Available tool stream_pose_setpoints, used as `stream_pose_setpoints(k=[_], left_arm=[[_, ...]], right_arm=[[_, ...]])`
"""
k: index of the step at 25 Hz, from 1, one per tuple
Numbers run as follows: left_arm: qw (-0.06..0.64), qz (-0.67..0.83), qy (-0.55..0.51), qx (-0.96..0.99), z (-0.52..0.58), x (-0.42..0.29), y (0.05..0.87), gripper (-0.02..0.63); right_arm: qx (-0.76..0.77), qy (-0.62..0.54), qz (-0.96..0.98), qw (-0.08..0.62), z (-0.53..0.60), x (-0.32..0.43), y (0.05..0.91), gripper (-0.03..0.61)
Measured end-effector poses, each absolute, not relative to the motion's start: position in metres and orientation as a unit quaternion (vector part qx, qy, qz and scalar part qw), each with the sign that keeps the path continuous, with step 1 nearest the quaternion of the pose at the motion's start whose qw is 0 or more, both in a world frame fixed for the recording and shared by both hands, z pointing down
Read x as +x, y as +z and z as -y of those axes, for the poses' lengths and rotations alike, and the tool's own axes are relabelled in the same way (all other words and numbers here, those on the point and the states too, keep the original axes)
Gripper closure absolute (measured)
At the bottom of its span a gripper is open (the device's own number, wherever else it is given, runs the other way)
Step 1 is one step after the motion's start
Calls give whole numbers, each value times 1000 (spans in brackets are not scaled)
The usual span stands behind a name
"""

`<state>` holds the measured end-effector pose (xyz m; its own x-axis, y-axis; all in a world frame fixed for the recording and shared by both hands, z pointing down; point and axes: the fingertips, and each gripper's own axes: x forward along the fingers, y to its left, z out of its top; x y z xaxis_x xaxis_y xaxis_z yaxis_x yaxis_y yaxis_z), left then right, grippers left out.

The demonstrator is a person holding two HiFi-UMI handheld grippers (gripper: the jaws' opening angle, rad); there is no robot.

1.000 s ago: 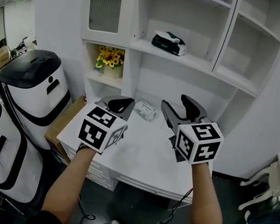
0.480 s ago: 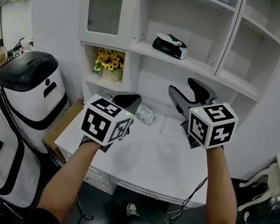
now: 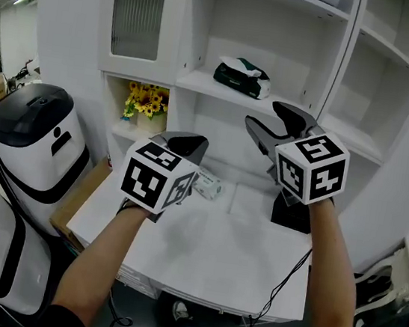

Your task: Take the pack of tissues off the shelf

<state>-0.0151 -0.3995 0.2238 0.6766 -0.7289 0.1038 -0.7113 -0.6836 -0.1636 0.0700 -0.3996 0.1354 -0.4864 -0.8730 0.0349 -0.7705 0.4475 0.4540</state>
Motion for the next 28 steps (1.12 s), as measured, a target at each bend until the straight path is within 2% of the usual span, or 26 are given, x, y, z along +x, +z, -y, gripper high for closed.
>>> stream_pose_setpoints(k=[16, 25, 28], left_arm=[[66, -406, -81, -908, 502, 17, 216, 606], [74, -416, -77, -903, 526, 14, 214, 604], [72, -416, -75, -903, 531, 13, 213, 604]], right_arm=[[488, -220, 823, 191, 539, 97, 126, 330], [459, -247, 812, 262, 575, 91, 133, 344], [454, -243, 810, 280, 583, 92, 138, 368]])
